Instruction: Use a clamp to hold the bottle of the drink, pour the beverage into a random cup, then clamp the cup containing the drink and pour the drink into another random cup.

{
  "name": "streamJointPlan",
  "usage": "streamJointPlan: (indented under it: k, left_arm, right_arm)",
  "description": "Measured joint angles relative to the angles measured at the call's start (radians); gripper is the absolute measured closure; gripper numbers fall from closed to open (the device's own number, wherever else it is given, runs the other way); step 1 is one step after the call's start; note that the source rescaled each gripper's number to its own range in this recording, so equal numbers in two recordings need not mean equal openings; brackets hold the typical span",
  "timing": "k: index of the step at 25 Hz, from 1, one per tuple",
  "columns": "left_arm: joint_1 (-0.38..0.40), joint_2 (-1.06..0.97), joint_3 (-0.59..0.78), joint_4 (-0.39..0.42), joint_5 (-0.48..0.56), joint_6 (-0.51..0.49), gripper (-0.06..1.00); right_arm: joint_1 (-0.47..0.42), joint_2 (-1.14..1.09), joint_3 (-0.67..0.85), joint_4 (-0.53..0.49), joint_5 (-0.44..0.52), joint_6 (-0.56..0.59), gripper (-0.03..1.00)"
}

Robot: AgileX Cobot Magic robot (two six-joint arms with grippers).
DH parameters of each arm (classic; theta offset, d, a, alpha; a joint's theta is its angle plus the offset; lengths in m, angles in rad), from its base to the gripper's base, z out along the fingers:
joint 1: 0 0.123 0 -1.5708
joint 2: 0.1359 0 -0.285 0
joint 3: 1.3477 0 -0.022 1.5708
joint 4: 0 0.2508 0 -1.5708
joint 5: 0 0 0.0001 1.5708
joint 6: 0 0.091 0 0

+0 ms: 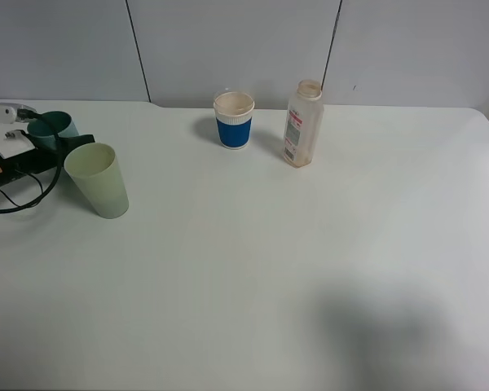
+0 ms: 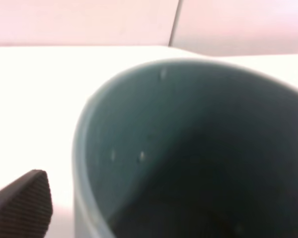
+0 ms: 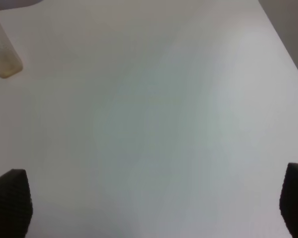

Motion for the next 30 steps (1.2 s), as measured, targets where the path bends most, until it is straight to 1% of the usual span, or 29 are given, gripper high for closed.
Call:
streamJointPlan:
  k: [1, 2, 13, 17, 25, 27, 30]
  left_arm:
    - [0.0, -0.013, 0.0, 0.0, 0.0, -0.016, -0.03]
    - [0.0, -0.022, 0.0, 0.001, 0.0, -0.018, -0.04]
    - [0.0, -0.127, 0.003, 0.008, 0.001, -0.045, -0.03]
    - [0.0, -0.202, 0.004, 0.032, 0.001, -0.084, -0.04]
    - [0.0, -0.297, 0.006, 0.054, 0.001, -0.113, -0.04]
    - [-0.002, -0.318, 0.016, 0.041, 0.001, -0.116, -0.04]
    - [-0.012, -0.386, 0.088, -0.049, 0.001, -0.065, -0.04]
  right_arm:
    - [0.0, 0.0, 0.0, 0.0, 0.0, 0.0, -0.03]
    - [0.0, 0.0, 0.0, 0.0, 0.0, 0.0, -0.03]
    - [0.0, 0.0, 0.0, 0.0, 0.0, 0.0, -0.03]
    - [0.0, 0.0, 0.0, 0.0, 0.0, 0.0, -0.03]
    - [0.0, 0.0, 0.0, 0.0, 0.0, 0.0, -0.03]
    - [0.0, 0.0, 0.0, 0.0, 0.0, 0.0, -0.03]
    - [0.0, 0.0, 0.0, 0.0, 0.0, 0.0, -0.03]
